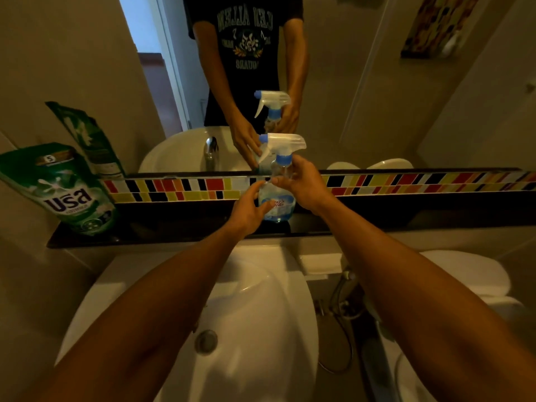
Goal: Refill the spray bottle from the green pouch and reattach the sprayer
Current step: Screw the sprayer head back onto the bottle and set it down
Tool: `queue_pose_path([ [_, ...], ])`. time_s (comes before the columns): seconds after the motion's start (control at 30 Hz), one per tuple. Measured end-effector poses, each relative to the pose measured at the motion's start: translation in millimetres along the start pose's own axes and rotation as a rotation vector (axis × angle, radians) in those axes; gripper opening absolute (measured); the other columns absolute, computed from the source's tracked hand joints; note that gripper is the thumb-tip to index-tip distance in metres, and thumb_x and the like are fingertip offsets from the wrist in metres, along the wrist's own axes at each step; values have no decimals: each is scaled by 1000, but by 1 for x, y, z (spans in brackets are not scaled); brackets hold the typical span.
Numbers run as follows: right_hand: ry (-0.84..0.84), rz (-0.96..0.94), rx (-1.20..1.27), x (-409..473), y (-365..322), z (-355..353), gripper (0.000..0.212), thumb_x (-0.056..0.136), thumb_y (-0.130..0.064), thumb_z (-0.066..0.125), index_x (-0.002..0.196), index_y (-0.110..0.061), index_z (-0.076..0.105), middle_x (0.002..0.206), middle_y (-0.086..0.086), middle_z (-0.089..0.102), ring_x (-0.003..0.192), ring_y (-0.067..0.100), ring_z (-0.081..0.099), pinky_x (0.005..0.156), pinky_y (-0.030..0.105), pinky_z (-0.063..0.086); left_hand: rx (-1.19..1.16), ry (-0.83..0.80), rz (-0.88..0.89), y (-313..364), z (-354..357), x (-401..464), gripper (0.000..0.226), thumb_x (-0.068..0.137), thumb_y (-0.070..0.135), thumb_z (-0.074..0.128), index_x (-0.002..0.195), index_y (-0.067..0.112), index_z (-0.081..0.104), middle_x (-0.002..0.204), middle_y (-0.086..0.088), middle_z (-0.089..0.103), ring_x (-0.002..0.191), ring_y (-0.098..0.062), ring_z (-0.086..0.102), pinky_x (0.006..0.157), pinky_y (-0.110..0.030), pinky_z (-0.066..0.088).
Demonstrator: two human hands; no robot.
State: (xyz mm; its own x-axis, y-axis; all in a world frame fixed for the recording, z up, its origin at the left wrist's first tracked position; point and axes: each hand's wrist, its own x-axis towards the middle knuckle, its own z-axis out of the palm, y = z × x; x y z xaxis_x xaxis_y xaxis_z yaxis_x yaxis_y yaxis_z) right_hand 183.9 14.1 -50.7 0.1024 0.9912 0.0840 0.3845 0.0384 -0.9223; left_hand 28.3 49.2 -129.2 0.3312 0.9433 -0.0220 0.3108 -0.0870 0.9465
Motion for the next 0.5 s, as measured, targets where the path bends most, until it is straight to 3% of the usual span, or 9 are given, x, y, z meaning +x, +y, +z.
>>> queue_pose_path([
  [0.33, 2, 21, 8, 16, 29, -18, 50, 93, -12, 73, 138, -19, 52, 126, -7, 64, 113, 7, 61, 85, 19, 50, -42, 32, -3, -10, 33, 20, 55, 95, 16, 66, 145, 17, 44, 137, -8, 57, 126, -23, 57, 97, -39, 56],
  [0.5, 16, 34, -43, 15, 35, -16, 54, 91, -12, 75, 140, -18, 52, 131, -2, 65, 119, 14, 62, 93, 31, 54, -41, 19, 8, -12, 31, 20, 54, 95, 16, 65, 145, 17, 44, 136, -7, 58, 123, -20, 58, 82, -22, 56],
])
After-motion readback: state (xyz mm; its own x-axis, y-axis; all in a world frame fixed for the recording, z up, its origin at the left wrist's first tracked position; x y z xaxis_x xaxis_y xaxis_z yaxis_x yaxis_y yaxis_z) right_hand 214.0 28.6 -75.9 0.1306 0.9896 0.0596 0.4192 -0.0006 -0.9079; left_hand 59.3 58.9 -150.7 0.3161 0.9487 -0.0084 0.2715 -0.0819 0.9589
